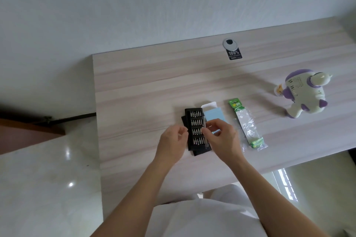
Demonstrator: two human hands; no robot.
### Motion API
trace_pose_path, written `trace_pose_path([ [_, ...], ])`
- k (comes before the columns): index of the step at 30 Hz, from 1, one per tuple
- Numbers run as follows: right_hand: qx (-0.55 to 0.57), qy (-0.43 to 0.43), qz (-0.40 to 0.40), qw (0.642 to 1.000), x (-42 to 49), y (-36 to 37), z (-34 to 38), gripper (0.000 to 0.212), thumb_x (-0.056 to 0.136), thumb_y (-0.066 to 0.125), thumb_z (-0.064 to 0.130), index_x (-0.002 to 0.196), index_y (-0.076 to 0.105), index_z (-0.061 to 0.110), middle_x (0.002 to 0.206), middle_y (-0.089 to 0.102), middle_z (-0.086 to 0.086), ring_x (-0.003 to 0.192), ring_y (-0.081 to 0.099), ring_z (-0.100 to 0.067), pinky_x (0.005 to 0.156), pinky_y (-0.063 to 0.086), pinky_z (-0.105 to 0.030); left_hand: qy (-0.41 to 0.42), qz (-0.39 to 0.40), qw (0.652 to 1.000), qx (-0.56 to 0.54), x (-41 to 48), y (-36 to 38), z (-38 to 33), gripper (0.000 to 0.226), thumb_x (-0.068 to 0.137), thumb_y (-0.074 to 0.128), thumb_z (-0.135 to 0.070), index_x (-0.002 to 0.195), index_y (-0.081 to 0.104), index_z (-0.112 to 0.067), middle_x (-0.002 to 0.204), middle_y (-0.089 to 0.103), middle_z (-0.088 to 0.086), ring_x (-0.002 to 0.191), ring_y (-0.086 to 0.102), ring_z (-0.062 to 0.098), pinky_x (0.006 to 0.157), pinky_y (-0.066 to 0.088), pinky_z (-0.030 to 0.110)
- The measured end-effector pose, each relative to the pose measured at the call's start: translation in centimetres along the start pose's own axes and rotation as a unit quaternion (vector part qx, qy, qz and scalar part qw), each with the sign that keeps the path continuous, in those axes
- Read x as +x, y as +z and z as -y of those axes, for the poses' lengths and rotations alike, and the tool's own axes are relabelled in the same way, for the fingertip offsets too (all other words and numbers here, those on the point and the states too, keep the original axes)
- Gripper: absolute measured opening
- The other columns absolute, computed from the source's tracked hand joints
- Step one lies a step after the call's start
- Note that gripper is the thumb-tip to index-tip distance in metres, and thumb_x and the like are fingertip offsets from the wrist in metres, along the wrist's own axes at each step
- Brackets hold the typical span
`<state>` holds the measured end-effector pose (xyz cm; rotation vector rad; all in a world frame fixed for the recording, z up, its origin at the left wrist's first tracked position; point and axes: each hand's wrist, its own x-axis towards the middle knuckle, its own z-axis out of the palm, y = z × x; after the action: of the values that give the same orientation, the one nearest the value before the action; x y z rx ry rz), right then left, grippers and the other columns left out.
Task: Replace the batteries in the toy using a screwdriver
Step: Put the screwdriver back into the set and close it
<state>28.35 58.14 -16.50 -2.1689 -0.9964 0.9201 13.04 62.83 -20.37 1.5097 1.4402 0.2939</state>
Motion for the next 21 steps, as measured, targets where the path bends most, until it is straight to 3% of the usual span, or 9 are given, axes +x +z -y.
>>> trace_pose_path([
  [2, -0.011, 0.018, 0.007, 1.0, 0.4, 0.3, -0.6, 0.002, 0.088, 0.069, 0.021, 0.086, 0.069, 0.023, 0.073, 0.067, 0.006, 0.06, 0.061, -0.005, 0.052, 0.04, -0.007, 0.063, 0.002, 0.992, 0.112, 0.4, 0.4, 1.5, 0.016, 0.098, 0.056, -0.02, 0.106, 0.066, -0.011, 0.102, 0.062, 0.005, 0.092, 0.059, 0.024, 0.078, 0.042, 0.027],
  [4, -0.018, 0.028, 0.007, 0.999, 0.7, 1.1, -1.2, 0.003, 0.088, 0.068, 0.021, 0.086, 0.069, 0.021, 0.075, 0.068, 0.005, 0.066, 0.065, -0.014, 0.055, 0.043, -0.01, 0.102, -0.009, 0.982, 0.156, 0.5, 0.7, 2.3, 0.018, 0.095, 0.059, -0.019, 0.109, 0.066, -0.009, 0.106, 0.06, 0.009, 0.097, 0.058, 0.028, 0.083, 0.047, 0.034],
  [6, -0.021, 0.035, 0.001, 0.999, 1.0, 2.1, -1.5, 0.005, 0.088, 0.068, 0.022, 0.084, 0.069, 0.023, 0.071, 0.067, 0.007, 0.069, 0.066, -0.02, 0.064, 0.053, -0.027, 0.128, -0.025, 0.976, 0.172, 0.7, 0.9, 2.6, 0.023, 0.092, 0.064, -0.018, 0.113, 0.065, -0.009, 0.108, 0.059, 0.01, 0.1, 0.057, 0.03, 0.086, 0.049, 0.039],
  [8, -0.029, 0.037, -0.009, 0.999, 1.2, 3.2, -1.6, 0.005, 0.087, 0.069, 0.023, 0.084, 0.072, 0.024, 0.065, 0.063, 0.013, 0.071, 0.065, -0.019, 0.071, 0.055, -0.033, 0.151, -0.035, 0.971, 0.183, 1.0, 1.1, 2.8, 0.03, 0.089, 0.068, -0.02, 0.117, 0.063, -0.011, 0.11, 0.058, 0.008, 0.103, 0.056, 0.029, 0.087, 0.049, 0.038],
  [13, -0.071, 0.042, -0.036, 0.996, 1.7, 5.4, -1.0, 0.009, 0.086, 0.069, 0.03, 0.091, 0.073, 0.024, 0.081, 0.073, 0.01, 0.081, 0.066, -0.016, 0.075, 0.054, -0.033, 0.192, -0.035, 0.954, 0.226, 2.2, 1.3, 3.5, 0.057, 0.079, 0.077, -0.03, 0.128, 0.058, -0.01, 0.117, 0.059, 0.008, 0.103, 0.059, 0.03, 0.085, 0.055, 0.045],
  [21, -0.137, 0.021, -0.073, 0.988, 2.8, 7.7, -0.8, 0.007, 0.086, 0.067, 0.027, 0.083, 0.069, 0.021, 0.081, 0.068, 0.006, 0.075, 0.061, -0.019, 0.065, 0.048, -0.033, 0.236, -0.038, 0.933, 0.268, 4.1, 0.6, 4.8, 0.085, 0.072, 0.051, -0.055, 0.145, 0.049, -0.012, 0.143, 0.056, 0.003, 0.115, 0.061, 0.025, 0.083, 0.053, 0.041],
])
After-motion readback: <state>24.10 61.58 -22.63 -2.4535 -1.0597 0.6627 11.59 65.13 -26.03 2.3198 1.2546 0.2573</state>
